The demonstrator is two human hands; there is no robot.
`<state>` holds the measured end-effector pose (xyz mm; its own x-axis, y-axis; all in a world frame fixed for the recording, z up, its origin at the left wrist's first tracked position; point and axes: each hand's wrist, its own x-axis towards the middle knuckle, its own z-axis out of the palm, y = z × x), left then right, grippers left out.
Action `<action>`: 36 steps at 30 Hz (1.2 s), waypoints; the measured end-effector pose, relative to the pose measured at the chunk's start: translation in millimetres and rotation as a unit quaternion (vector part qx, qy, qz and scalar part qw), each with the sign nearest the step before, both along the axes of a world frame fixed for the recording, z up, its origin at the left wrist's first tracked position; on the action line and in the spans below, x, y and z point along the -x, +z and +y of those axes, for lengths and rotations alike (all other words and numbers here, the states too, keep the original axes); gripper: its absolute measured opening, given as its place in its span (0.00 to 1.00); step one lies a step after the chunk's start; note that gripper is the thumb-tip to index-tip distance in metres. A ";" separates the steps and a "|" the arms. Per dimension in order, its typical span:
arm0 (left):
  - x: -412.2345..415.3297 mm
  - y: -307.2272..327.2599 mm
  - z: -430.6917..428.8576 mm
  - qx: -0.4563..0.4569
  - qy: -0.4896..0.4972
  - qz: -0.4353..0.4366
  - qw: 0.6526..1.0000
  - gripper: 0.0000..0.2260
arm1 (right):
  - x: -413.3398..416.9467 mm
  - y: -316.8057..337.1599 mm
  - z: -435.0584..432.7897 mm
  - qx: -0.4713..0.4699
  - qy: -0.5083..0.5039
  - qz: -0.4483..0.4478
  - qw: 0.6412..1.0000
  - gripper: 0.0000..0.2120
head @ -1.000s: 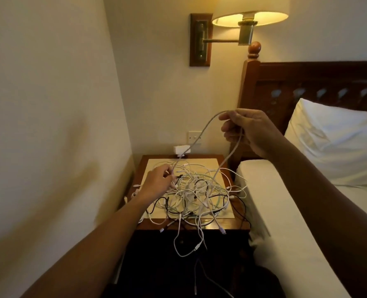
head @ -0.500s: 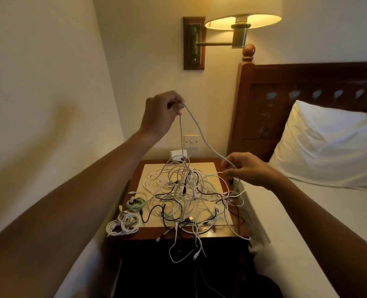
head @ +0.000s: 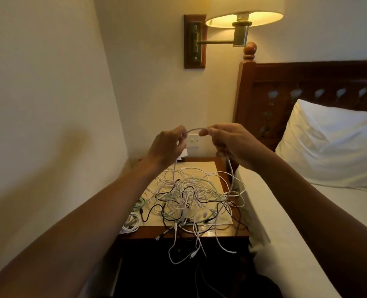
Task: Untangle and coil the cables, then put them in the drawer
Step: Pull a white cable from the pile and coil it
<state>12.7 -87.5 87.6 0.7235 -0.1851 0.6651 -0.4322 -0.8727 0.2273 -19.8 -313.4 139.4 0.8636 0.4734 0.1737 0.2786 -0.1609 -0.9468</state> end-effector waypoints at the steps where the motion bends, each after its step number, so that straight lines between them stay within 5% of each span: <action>1: 0.9 -9.4 -2.5 0.017 -0.001 0.020 1.000 0.03 | 1.2 4.4 -2.4 -0.044 -0.005 0.002 0.999 0.15; 5: 5.7 -54.1 -7.9 0.086 0.001 0.165 0.983 0.04 | 5.6 24.2 -21.2 -0.187 -0.025 0.001 0.982 0.16; 9: 3.7 -76.3 -0.3 0.112 0.073 0.266 0.955 0.08 | 6.5 16.8 -34.3 -0.189 -0.022 0.003 0.982 0.15; 12: -2.9 -55.4 1.2 0.144 0.072 0.262 0.952 0.09 | -1.6 -9.5 -43.6 -0.009 -0.081 -0.039 0.996 0.14; 15: -13.1 -21.7 3.9 0.256 0.079 0.188 0.945 0.08 | -16.1 -40.8 -53.0 0.250 -0.125 -0.058 0.958 0.14; 21: -22.2 51.1 19.9 0.348 -0.007 0.098 0.932 0.05 | -26.5 -81.0 -49.6 0.394 -0.125 -0.003 0.910 0.10; 25: -21.7 83.7 22.0 0.222 -0.029 0.021 0.974 0.05 | -32.1 -84.4 -41.0 0.351 -0.129 -0.014 0.927 0.07; 29: -13.8 102.7 27.0 0.230 -0.033 -0.032 0.972 0.06 | -34.6 -70.6 -35.6 0.268 -0.150 -0.051 0.950 0.07; 36: 33.0 86.9 -2.8 0.016 -0.081 0.138 0.987 0.09 | -5.6 -23.9 -15.6 0.039 -0.063 -0.036 0.997 0.14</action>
<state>-20.3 -90.3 174.5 0.8406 -0.2952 0.4541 -0.4831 -0.7879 0.3819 -14.3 -329.0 115.5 0.9034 0.3772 0.2039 0.3183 -0.2714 -0.9083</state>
